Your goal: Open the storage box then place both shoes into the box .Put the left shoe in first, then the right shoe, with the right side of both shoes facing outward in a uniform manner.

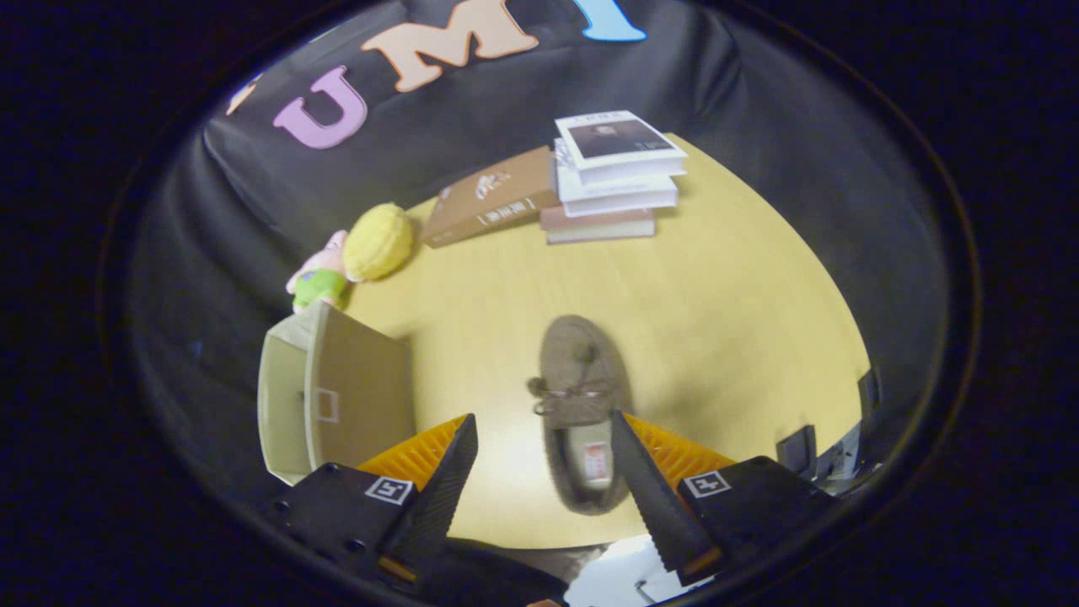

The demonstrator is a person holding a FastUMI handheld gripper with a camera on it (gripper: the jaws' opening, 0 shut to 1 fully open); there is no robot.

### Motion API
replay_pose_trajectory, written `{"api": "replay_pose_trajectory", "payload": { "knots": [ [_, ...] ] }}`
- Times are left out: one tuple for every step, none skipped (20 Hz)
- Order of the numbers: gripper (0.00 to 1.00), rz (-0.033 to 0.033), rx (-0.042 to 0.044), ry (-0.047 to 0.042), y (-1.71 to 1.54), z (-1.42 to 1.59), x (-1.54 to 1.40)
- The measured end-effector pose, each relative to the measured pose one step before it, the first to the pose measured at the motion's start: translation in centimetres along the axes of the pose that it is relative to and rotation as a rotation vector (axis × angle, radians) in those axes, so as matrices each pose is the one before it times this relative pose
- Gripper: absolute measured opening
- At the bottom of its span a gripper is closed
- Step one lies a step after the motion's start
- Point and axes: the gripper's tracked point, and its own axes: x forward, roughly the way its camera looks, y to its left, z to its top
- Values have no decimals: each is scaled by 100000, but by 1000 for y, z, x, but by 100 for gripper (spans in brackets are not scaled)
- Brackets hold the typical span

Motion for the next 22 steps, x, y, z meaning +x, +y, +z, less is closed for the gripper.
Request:
{"api": "replay_pose_trajectory", "payload": {
  "knots": [
    [99,-810,586,3199,-1010,-784,765],
    [99,-739,453,3690,-822,-779,843],
    [99,-855,-389,2937,-748,-675,860],
    [99,-2023,-1347,2764,-819,-590,788],
    [95,-1908,-1901,2315,-781,-632,910],
    [92,-998,-1801,1915,-375,-408,700],
    [89,-1282,-623,1735,-360,-272,755],
    [85,-1386,-503,1391,-368,-121,712],
    [82,-1895,-710,422,-406,-35,444],
    [76,-1810,-1186,254,-296,63,490],
    [71,-1423,-1277,439,-174,1,305],
    [65,-801,-702,566,-75,-136,162],
    [60,-55,-371,560,62,-48,53],
    [55,-530,-608,420,-61,-30,62],
    [49,-702,165,203,-76,-41,37],
    [44,-320,-367,387,13,-105,125],
    [38,1012,-275,893,239,-220,221],
    [33,1393,1950,1617,502,-211,-159],
    [27,-943,1213,897,65,-125,277],
    [22,-1407,-371,326,-65,-42,30],
    [16,-717,-651,210,80,-59,17],
    [16,-1143,-113,-79,-120,15,-44]
  ]
}}
